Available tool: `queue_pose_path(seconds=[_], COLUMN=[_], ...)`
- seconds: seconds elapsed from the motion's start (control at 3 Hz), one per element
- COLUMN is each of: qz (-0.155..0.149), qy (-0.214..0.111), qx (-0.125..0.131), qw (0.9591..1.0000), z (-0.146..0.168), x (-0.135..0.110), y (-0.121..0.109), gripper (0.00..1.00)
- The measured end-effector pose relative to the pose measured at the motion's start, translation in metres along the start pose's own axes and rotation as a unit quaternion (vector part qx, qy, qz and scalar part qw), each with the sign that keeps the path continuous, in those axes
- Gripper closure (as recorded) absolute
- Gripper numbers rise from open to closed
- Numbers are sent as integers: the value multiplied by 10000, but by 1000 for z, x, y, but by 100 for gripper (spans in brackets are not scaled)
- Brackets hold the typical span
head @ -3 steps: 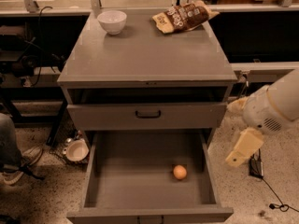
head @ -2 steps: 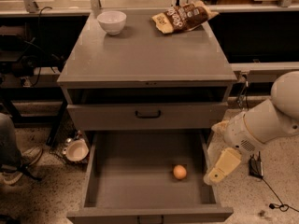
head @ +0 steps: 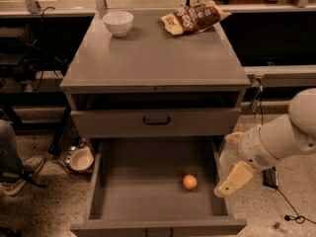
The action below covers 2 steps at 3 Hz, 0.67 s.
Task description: Pick orange from middle drawer and place on counter
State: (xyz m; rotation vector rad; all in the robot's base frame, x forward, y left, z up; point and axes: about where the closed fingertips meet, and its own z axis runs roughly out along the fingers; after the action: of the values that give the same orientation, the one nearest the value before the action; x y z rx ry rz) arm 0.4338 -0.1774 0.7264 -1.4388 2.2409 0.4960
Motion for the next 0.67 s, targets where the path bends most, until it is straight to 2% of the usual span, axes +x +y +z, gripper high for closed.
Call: queue_pose_path(seconds=[0.33, 0.67], qz=[98, 194], qy=[-258, -442], qx=[304, 578], qw=[9992, 9972], z=[41, 85], x=[33, 56], y=[-23, -47], gripper=[0, 0])
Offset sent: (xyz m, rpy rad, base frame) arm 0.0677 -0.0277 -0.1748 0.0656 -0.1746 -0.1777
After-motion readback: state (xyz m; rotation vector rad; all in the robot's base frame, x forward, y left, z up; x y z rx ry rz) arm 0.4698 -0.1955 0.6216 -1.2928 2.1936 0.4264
